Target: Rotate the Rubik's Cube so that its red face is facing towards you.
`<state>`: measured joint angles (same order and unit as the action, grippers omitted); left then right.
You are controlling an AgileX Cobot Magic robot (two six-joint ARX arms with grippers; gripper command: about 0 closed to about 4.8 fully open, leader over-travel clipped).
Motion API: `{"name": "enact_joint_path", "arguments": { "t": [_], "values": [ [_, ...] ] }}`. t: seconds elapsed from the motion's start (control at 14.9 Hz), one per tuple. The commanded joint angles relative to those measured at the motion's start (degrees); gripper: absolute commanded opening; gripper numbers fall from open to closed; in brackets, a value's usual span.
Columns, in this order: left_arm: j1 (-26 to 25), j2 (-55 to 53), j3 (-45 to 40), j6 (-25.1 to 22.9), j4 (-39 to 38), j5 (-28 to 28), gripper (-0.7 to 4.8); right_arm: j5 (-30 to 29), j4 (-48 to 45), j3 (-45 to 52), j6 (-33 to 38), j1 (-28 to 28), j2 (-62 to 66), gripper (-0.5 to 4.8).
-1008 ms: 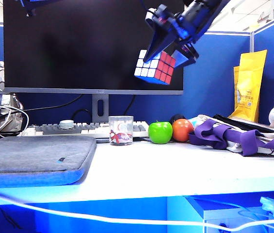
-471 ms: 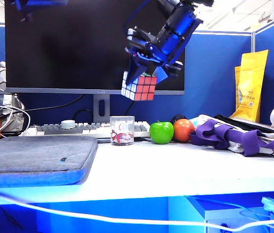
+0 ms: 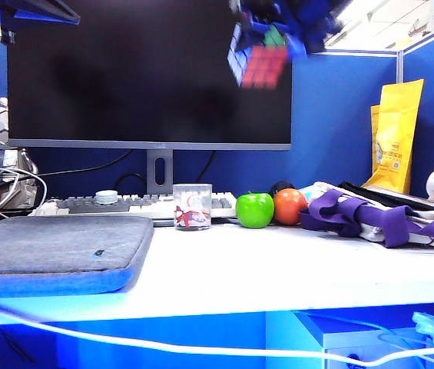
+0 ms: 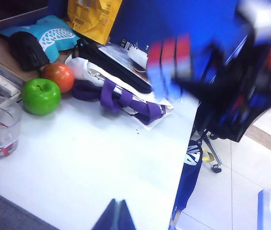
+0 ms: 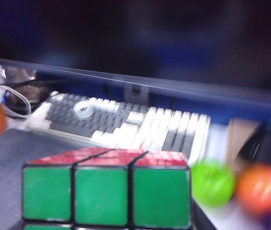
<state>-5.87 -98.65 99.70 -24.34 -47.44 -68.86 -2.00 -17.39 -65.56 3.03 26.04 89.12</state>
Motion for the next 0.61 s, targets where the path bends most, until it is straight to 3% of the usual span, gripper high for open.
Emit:
{"name": "enact_joint_path", "arguments": {
  "t": [0.07, 0.2, 0.61],
  "values": [
    [0.8, 0.4, 0.2, 0.2, 1.3, -0.8, -0.04, 2.2, -16.0, 13.7, 10.3, 0.0, 2.3, -0.02],
    [1.1, 0.4, 0.2, 0.4, 2.7, -0.8, -0.04, 1.8, -18.5, 15.1, 15.3, 0.0, 8.5, -0.02],
    [3.2, 0.4, 0.2, 0.8, 3.7, -0.7, -0.04, 0.9, -18.9, 11.5, 15.7, 0.0, 18.1, -0.02]
  ]
}}
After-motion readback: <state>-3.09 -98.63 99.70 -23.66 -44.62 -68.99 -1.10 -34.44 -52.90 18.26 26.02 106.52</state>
